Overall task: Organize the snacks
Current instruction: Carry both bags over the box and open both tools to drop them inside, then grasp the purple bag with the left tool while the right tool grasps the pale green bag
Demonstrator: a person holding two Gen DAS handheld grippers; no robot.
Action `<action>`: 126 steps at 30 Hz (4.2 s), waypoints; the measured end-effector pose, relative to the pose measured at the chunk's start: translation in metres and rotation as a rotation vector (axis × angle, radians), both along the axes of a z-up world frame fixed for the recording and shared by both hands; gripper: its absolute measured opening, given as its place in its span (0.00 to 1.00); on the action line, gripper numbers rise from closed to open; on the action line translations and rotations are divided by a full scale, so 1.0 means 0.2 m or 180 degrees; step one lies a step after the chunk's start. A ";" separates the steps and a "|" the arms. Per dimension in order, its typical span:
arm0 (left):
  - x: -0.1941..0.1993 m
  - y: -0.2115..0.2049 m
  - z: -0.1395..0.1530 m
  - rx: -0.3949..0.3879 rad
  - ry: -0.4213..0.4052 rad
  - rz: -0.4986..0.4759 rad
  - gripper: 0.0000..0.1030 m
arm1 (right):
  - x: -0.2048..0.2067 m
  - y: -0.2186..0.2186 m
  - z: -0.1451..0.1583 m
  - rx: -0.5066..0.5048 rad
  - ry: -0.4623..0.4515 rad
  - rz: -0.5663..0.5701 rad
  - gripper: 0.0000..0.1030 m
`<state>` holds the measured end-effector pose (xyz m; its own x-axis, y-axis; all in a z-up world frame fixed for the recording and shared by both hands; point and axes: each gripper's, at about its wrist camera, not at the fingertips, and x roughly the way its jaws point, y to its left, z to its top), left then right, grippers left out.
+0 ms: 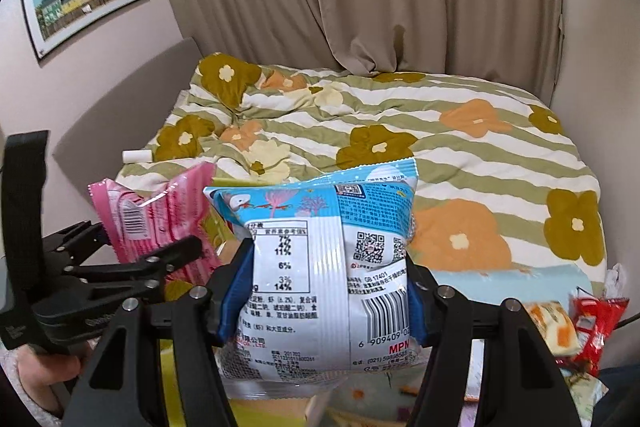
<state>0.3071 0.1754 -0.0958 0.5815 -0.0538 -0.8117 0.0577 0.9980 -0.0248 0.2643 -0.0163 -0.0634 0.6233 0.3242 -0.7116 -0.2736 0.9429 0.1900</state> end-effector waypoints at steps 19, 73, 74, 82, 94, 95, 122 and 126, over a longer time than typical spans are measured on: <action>0.14 0.14 -0.25 0.0241 0.0322 0.0038 1.00 | 0.25 0.20 -0.18 -0.0053 0.0321 -0.0005 0.58; -0.35 -0.09 0.15 0.0060 -0.0159 -0.0003 1.00 | -0.18 -0.08 0.03 -0.0091 -0.0033 -0.0365 0.99; -0.37 -0.14 0.15 0.0047 -0.0162 -0.0034 1.00 | -0.22 -0.15 0.04 -0.0048 -0.0034 -0.0387 0.99; -0.54 -0.63 0.15 -0.0030 -0.0188 -0.0316 1.00 | -0.44 -0.63 0.10 -0.0073 0.0074 -0.0593 0.99; -0.76 -1.24 -0.01 -0.0055 0.0019 -0.0569 1.00 | -0.74 -1.20 0.02 -0.0442 0.0171 -0.0939 0.99; -0.77 -1.28 -0.04 -0.0061 0.0056 -0.0583 1.00 | -0.75 -1.24 0.01 -0.0429 0.0210 -0.0949 0.99; -0.67 -1.74 -0.68 0.1111 0.0885 -0.2294 1.00 | -0.71 -1.65 -0.58 0.0225 0.1159 -0.1624 0.99; -0.63 -1.75 -0.72 0.1082 0.1009 -0.2320 1.00 | -0.70 -1.66 -0.61 0.0290 0.1211 -0.1749 0.99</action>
<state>0.1808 -0.1752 -0.2403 0.2399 -0.0501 -0.9695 0.7273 0.6708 0.1453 0.1245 -0.3475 -0.1846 0.4261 0.1007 -0.8991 0.3431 0.9016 0.2636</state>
